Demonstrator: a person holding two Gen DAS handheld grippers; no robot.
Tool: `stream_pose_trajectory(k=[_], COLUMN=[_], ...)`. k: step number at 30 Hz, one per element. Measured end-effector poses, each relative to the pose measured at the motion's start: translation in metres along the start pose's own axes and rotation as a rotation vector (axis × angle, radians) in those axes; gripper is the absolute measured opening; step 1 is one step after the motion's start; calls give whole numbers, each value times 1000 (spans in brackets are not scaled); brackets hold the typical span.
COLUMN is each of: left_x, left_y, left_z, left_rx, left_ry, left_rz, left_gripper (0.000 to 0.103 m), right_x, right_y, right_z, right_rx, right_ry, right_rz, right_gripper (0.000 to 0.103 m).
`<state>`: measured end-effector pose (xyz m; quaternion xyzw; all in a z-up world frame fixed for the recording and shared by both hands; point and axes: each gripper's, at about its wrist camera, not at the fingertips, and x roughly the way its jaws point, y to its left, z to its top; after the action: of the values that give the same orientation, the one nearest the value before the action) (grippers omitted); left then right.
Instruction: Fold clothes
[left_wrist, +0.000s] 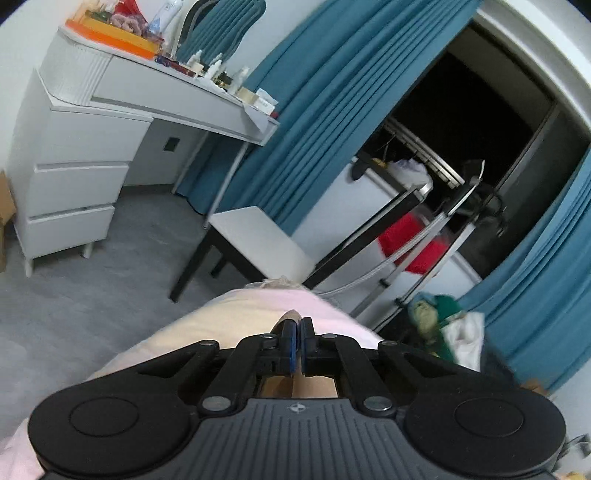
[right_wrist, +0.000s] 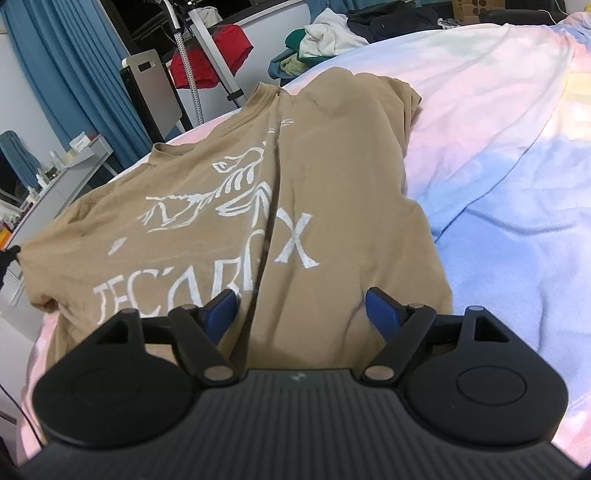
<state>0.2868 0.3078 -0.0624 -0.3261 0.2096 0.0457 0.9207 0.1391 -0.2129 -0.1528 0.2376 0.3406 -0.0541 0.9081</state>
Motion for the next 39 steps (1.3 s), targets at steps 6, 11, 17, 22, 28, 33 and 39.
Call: stream_pose_trajectory(k=[6, 11, 17, 22, 28, 33, 39], left_x=[-8, -42, -91, -131, -162, -147, -127], left_y=[25, 23, -41, -101, -145, -155, -151], left_z=[-27, -45, -77, -124, -186, -223, -221], left_rx=[-86, 119, 366, 526, 570, 591, 558], left_ry=[95, 128, 173, 248, 289, 327, 320], left_rz=[-12, 96, 96, 52, 10, -3, -10], left_gripper=[38, 45, 52, 55, 61, 61, 61], right_x=[1, -3, -22, -27, 24, 78, 95], right_y=[-1, -3, -22, -65, -124, -155, -128], right_z=[2, 6, 26, 64, 118, 131, 145], right_rx=[5, 29, 145, 307, 444, 524, 308], right_ry=[0, -5, -107, -236, -225, -201, -256], right_rz=[0, 20, 147, 166, 120, 171, 127], right_gripper=[80, 80, 80, 79, 67, 60, 19])
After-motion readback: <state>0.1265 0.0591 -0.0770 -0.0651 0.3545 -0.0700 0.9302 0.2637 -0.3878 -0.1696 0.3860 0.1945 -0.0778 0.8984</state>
